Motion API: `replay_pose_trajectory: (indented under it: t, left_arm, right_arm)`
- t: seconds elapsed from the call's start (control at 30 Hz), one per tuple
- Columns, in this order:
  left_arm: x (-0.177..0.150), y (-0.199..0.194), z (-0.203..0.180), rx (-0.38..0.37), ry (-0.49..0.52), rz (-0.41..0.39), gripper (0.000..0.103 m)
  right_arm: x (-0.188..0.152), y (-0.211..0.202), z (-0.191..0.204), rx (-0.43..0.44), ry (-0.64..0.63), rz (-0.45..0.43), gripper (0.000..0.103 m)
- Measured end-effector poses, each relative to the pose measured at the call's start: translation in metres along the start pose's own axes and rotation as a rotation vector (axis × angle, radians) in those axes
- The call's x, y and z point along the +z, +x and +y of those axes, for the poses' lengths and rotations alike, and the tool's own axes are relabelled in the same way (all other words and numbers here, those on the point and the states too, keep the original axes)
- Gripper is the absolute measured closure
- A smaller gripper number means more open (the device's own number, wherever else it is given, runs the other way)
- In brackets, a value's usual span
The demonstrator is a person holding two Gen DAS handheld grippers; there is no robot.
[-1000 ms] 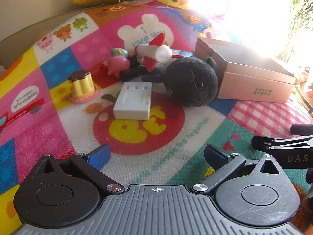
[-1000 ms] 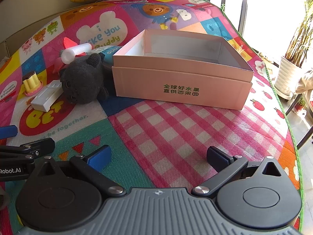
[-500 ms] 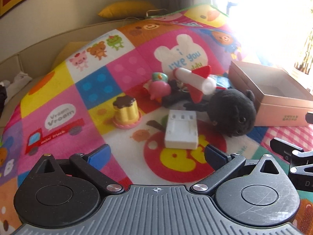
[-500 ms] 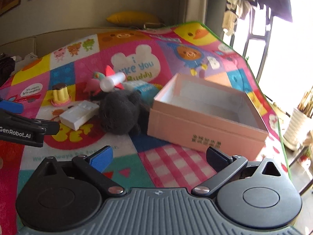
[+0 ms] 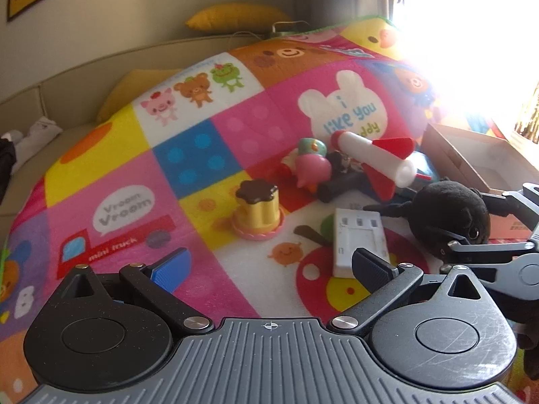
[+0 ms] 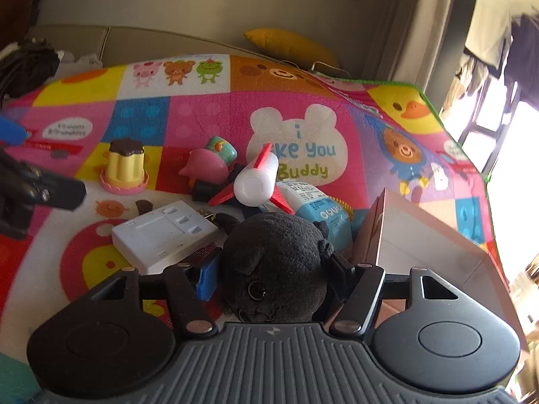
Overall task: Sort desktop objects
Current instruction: 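Grasp the black plush cat with the right tool while the left tool grasps the white plastic case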
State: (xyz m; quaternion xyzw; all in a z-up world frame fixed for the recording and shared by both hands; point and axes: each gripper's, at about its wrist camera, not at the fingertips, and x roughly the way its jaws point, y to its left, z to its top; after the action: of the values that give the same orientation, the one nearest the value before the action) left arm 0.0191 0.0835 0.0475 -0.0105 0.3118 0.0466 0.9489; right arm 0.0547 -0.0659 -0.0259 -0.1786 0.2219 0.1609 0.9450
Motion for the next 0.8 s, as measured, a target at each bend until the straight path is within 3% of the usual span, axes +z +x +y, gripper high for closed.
replay_pose_trajectory:
  t: [0.07, 0.13, 0.23, 0.3, 0.37, 0.43, 0.53, 0.63, 0.8]
  left_arm:
    - [0.003, 0.002, -0.005, -0.061, 0.009, 0.001, 0.000]
    - [0.008, 0.004, -0.013, -0.122, 0.028, -0.007, 0.000]
    - [0.010, 0.009, -0.030, -0.231, 0.047, 0.018, 0.000]
    - [0.006, 0.012, -0.045, -0.289, 0.075, 0.060, 0.000]
    - [0.002, 0.010, -0.059, -0.325, 0.126, 0.083, 0.000]
    - [-0.006, 0.004, -0.071, -0.334, 0.176, 0.062, 0.000]
    - [-0.018, 0.003, -0.081, -0.293, 0.196, 0.029, 0.000]
    - [-0.023, 0.009, -0.083, -0.225, 0.147, 0.040, 0.000]
    - [-0.007, 0.035, -0.076, -0.029, 0.201, 0.030, 0.000]
  right_arm:
    - [0.001, -0.019, -0.021, 0.084, 0.116, 0.051, 0.039]
    - [-0.004, -0.041, -0.053, 0.234, 0.306, 0.124, 0.039]
    - [-0.033, -0.063, -0.095, 0.371, 0.574, 0.215, 0.038]
    - [-0.061, -0.078, -0.117, 0.333, 0.687, 0.245, 0.032]
    - [-0.077, -0.093, -0.129, 0.257, 0.725, 0.220, 0.016]
    - [-0.081, -0.106, -0.138, 0.169, 0.720, 0.199, 0.012]
    - [-0.080, -0.116, -0.149, 0.107, 0.647, 0.184, 0.010]
    - [-0.077, -0.116, -0.152, 0.109, 0.551, 0.188, 0.004]
    - [-0.074, -0.119, -0.141, 0.078, 0.460, 0.129, 0.001]
